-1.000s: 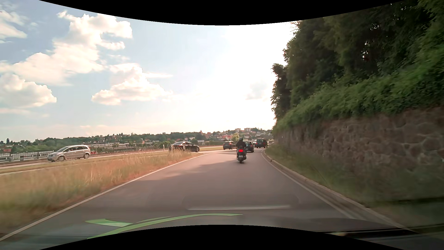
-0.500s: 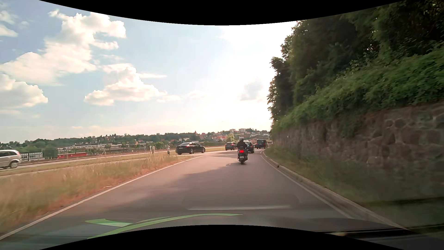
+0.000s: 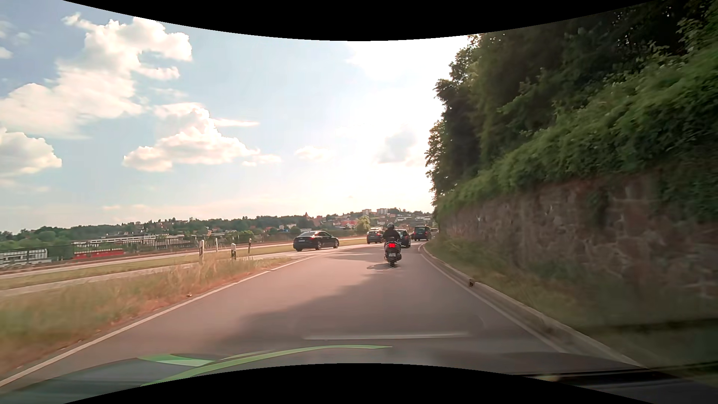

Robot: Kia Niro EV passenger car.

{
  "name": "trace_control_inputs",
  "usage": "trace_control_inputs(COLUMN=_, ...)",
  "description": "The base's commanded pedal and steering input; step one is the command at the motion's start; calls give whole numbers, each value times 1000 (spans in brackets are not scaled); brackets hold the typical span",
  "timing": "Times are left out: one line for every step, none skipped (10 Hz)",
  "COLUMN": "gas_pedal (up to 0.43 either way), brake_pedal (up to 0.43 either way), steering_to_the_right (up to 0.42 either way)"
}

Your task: Follow the waypoints while adhering to traffic rules and regulations

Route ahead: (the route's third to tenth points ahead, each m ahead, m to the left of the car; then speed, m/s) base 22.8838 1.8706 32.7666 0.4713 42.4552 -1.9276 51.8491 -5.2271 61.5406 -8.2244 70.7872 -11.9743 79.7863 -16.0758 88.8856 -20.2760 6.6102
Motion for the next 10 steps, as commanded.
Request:
trace_control_inputs(gas_pedal=47, brake_pedal=0, steering_to_the_right=35)
trace_control_inputs(gas_pedal=47, brake_pedal=0, steering_to_the_right=35)
trace_control_inputs(gas_pedal=47, brake_pedal=0, steering_to_the_right=34)
trace_control_inputs(gas_pedal=47, brake_pedal=0, steering_to_the_right=34)
trace_control_inputs(gas_pedal=47, brake_pedal=0, steering_to_the_right=33)
trace_control_inputs(gas_pedal=59, brake_pedal=0, steering_to_the_right=34)
trace_control_inputs(gas_pedal=59, brake_pedal=0, steering_to_the_right=33)
trace_control_inputs(gas_pedal=59, brake_pedal=0, steering_to_the_right=31)
trace_control_inputs(gas_pedal=59, brake_pedal=0, steering_to_the_right=30)
trace_control_inputs(gas_pedal=59, brake_pedal=0, steering_to_the_right=30)
